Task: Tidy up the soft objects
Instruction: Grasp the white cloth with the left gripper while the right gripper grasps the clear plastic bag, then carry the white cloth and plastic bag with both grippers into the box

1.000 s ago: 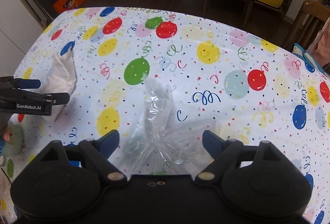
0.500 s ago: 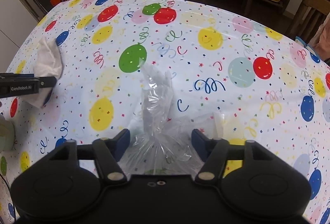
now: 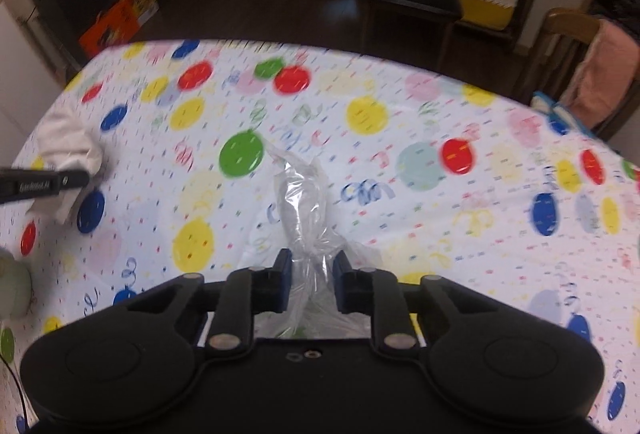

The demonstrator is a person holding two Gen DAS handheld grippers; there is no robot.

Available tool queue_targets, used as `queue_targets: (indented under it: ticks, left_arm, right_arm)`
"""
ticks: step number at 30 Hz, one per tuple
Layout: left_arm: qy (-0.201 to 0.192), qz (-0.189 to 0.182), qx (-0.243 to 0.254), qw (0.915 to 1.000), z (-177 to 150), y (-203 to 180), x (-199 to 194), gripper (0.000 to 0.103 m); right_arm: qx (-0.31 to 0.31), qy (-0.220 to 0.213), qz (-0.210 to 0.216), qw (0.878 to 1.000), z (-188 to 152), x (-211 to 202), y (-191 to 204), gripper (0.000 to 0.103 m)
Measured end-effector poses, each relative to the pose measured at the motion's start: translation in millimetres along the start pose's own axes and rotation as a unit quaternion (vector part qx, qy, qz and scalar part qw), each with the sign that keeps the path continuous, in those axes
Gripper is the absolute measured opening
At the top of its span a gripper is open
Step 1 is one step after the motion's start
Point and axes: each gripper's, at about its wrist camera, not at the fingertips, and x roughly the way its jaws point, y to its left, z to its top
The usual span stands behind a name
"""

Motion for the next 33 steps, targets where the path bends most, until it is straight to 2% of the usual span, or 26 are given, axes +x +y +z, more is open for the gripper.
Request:
queue_targets:
  ticks: [8,16,23,33]
  left_arm:
    - [-0.025,-0.030,0.018,0.9991,5.5,-10.9,-45.0,0.014]
    - [-0.044,-0.072,0.049,0.9953,1.1,-39.6,-100.6,0.014]
    - [-0.058,-0.114,0.081,0.9885,-10.9,-64.7,-148.1,0.014]
    - [-0.072,-0.166,0.132,0.9747,-35.9,-107.9,-206.7,0.014]
  right_arm:
    - [0.023,-0.039,-0.012,0.999,-6.6,-53.7,-16.8,0.019]
    - [0.047,-0.069,-0.027,0.996,-24.6,-110.5,-26.7,0.019]
    - [0.048,-0.097,-0.038,0.993,-45.7,-165.9,-26.3,0.019]
    - [0.065,-0.127,-0.051,0.988,-89.5,-231.0,-43.2,0.019]
